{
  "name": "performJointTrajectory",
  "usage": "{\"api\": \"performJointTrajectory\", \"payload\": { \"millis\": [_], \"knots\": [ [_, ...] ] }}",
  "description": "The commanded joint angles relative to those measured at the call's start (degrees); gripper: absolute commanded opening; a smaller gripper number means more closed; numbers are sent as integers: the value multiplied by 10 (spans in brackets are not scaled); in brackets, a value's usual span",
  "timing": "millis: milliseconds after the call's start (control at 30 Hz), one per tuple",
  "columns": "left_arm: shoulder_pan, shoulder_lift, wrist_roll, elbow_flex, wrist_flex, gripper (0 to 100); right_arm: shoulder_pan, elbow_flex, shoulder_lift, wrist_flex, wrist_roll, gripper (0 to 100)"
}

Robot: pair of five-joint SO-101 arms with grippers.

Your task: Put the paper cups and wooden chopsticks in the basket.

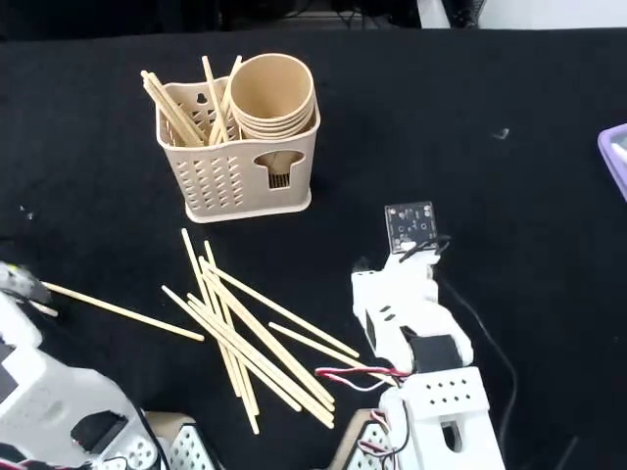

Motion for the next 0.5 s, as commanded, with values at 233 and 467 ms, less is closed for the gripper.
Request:
{"api": "performJointTrajectory", "payload": {
  "millis": [233, 467],
  "knots": [
    [-51, -24, 1, 116, -223, 220, -7, -4, -15, -12, 2, 261],
    [-32, -30, 16, 171, -247, 96, -7, -3, -15, -12, 2, 261]
  ]
}}
